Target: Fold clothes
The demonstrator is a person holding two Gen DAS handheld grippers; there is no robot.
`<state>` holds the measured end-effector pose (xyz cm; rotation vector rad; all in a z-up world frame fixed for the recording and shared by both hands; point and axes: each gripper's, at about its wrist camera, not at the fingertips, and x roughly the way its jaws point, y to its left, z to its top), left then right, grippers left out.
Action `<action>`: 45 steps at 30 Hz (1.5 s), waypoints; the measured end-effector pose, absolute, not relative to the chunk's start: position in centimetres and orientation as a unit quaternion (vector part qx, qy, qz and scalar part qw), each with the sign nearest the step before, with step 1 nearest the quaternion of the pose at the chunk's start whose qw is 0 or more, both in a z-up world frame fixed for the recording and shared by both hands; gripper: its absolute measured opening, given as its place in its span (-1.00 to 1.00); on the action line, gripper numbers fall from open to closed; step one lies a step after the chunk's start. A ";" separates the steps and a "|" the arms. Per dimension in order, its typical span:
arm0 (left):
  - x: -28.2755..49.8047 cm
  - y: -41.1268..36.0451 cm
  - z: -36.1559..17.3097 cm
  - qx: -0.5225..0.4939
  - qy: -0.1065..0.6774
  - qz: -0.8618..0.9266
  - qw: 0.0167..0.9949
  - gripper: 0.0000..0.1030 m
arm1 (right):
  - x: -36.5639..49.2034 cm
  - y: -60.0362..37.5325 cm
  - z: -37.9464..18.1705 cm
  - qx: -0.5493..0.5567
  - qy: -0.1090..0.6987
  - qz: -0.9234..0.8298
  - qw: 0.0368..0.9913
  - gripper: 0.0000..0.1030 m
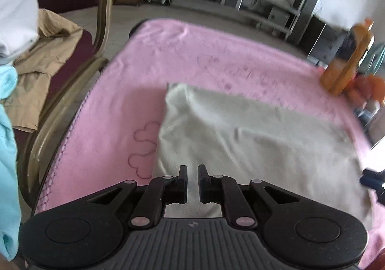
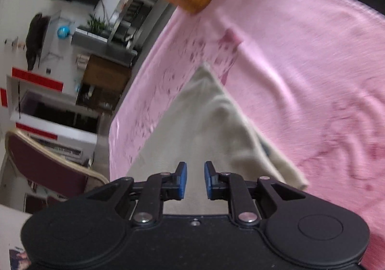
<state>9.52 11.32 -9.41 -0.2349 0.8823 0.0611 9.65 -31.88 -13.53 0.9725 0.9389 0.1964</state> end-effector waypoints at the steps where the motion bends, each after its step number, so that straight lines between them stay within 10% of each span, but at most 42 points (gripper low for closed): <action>1: 9.5 11.5 -9.8 -0.111 0.432 0.036 0.894 -0.78 | 9.9 -31.9 -13.9 0.446 0.441 0.082 0.775 -0.67; 3: 8.9 12.3 -9.7 -0.114 0.445 0.045 0.887 -0.69 | 9.6 -33.0 -15.0 0.466 0.456 0.057 0.756 -1.00; 45: 2.8 9.0 -7.2 -0.027 0.426 0.022 0.904 -0.72 | 4.1 -34.0 -12.6 0.441 0.437 0.075 0.780 -0.70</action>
